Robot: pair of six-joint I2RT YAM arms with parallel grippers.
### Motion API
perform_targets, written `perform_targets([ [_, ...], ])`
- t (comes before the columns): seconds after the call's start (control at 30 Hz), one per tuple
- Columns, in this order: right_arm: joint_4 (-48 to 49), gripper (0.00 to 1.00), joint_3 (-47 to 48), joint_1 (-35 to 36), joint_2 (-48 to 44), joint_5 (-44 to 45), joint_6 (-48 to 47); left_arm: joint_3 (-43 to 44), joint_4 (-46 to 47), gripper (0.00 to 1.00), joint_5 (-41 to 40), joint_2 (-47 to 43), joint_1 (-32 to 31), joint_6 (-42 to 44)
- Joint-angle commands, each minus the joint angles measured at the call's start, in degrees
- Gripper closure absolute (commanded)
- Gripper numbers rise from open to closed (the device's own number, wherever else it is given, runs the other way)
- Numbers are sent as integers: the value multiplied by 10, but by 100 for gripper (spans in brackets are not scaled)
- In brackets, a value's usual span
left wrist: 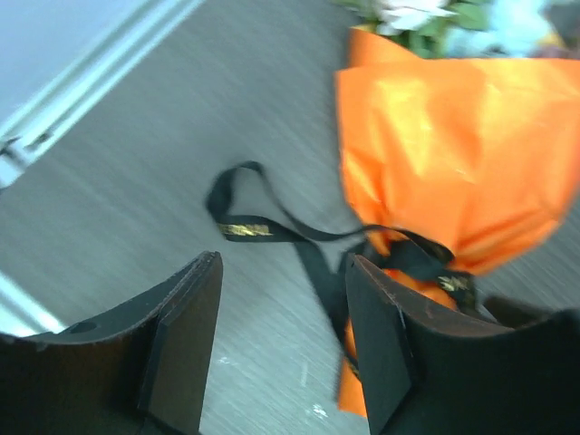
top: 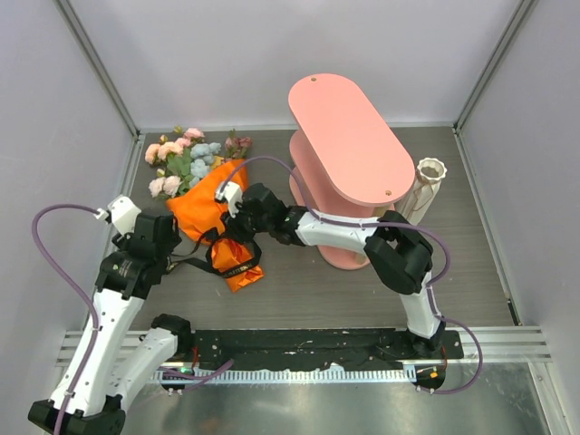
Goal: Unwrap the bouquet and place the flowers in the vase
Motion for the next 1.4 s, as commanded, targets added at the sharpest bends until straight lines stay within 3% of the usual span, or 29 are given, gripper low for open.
perform_targets([
  [0.0,-36,63,101,-2,27,16,15,4,190,40,169,-11,3,108],
  [0.07,-82,62,130,-1,52,34,31,0,231,44,218,10,3,117],
  [0.2,-133,64,186,-2,87,26,34,38,244,64,256,112,6,112],
  [0.27,-133,67,182,-2,88,28,36,57,240,71,284,187,21,111],
  [0.3,-132,71,176,-2,87,32,36,71,236,80,297,211,30,108],
  [0.4,-127,76,167,-1,84,20,38,53,283,88,397,271,88,81],
  [0.43,-126,76,167,-1,85,17,38,40,305,88,453,280,117,59],
  [0.5,-128,78,166,-2,88,9,38,3,360,88,485,305,147,36],
  [0.67,-127,89,138,-1,73,-6,43,-16,408,86,485,355,152,22],
  [0.9,-71,90,46,7,40,-42,83,-9,445,87,512,413,153,9],
  [1.23,-97,80,50,7,9,26,25,-14,456,83,561,409,151,26],
  [1.37,-103,65,40,5,-5,39,-51,-21,456,65,554,376,147,44],
])
